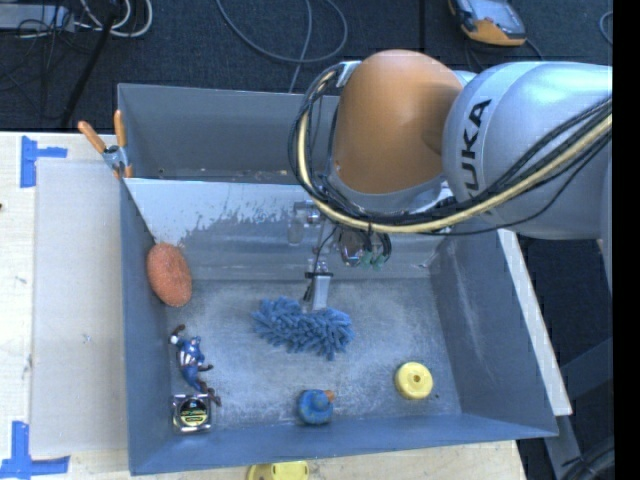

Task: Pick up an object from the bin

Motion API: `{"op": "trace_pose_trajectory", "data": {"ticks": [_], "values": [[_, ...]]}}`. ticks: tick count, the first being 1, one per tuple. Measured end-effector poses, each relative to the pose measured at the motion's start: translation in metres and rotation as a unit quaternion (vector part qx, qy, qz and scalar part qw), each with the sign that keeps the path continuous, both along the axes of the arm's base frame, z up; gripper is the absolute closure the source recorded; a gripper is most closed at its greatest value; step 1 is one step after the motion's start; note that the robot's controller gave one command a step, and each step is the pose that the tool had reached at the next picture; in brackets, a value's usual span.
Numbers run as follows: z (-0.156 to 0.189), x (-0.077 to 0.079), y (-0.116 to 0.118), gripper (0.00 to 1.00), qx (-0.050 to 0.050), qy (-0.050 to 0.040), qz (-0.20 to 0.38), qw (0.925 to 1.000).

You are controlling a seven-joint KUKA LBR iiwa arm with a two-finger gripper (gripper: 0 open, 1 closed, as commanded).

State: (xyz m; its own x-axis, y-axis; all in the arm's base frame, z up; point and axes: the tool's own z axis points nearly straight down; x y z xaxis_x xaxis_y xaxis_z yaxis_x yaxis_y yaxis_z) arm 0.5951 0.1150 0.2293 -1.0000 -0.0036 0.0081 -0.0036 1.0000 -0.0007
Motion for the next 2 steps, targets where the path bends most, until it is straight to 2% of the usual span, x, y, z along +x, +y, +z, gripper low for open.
{"op": "trace_pose_trajectory", "data": {"ticks": [1, 2], "values": [[0.005, 0.001, -0.001, 0.0, 0.0, -0.0038, -0.001, 1.0], [-0.031, 0.001, -0.007, 0.0, 0.001, -0.0058, 0.037, 0.9993]]}}
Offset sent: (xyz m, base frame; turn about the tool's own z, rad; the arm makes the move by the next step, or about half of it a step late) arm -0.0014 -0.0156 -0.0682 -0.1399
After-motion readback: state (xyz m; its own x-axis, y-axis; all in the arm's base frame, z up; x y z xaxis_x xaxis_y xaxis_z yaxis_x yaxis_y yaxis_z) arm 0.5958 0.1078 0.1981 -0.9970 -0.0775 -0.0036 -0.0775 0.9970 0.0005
